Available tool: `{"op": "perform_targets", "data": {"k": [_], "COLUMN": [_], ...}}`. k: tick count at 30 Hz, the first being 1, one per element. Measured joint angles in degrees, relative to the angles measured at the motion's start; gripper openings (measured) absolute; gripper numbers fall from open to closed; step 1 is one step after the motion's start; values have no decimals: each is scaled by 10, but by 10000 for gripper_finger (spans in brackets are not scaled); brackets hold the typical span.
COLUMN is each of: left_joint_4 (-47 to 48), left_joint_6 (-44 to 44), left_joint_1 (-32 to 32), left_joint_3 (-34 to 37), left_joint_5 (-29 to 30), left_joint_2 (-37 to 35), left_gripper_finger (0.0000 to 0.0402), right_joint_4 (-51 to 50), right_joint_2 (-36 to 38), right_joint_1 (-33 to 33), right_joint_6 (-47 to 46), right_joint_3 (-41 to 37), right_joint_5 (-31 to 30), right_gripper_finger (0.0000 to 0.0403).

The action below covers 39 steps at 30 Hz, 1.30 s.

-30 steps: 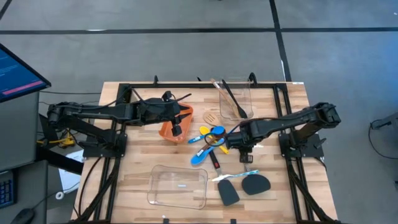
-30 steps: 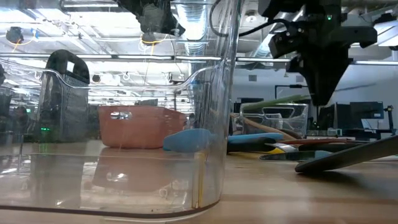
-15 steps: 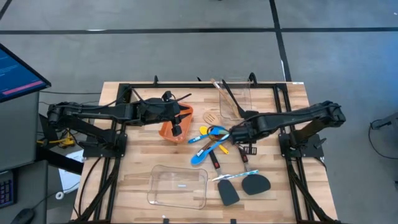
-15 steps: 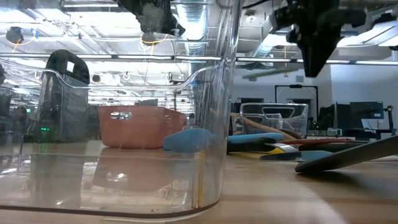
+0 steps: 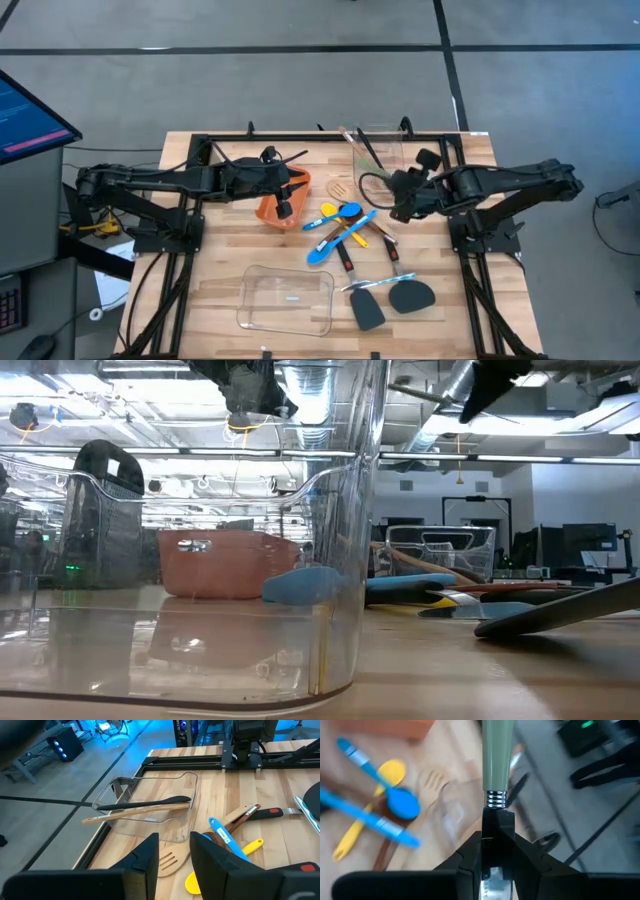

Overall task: Pick & Place Kitchen Items
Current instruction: Put the green table knife into the orange bin

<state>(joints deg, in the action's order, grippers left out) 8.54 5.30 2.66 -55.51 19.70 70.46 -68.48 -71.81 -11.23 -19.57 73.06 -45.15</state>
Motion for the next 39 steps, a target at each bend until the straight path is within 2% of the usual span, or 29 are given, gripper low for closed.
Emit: {"op": "perform_targets", "data": {"k": [4, 8, 17, 21, 28, 31, 34, 39], "left_joint_4": [0, -1, -1, -10, -22, -49, -58, -72], "left_joint_6": [0, -1, -22, -22, -22, -22, -22, -22], "left_joint_1": [0, 0, 0, 0, 4, 10, 17, 24], "left_joint_3": [0, 0, 0, 8, 63, 78, 81, 81], "left_joint_5": [0, 0, 0, 0, 0, 0, 0, 0], "left_joint_2": [0, 0, 7, 6, 3, 3, 3, 3], "left_gripper_finger": [95, 95, 95, 95, 95, 95, 95, 95], "right_joint_4": [31, 75, 124, 117, 136, 193, 299, 531], "right_joint_2": [-6, -21, -46, -39, 22, 63, 107, 168], "right_joint_1": [0, 1, 4, 9, 7, 8, 8, 9], "right_joint_6": [2, 5, 59, 67, 48, 47, 73, 165], "right_joint_3": [0, 0, 0, -4, -91, -145, -202, -305], "right_joint_5": [-55, -66, -56, -31, 6, 6, 8, 74], "right_gripper_finger": [69, 69, 69, 69, 69, 69, 69, 69]}}
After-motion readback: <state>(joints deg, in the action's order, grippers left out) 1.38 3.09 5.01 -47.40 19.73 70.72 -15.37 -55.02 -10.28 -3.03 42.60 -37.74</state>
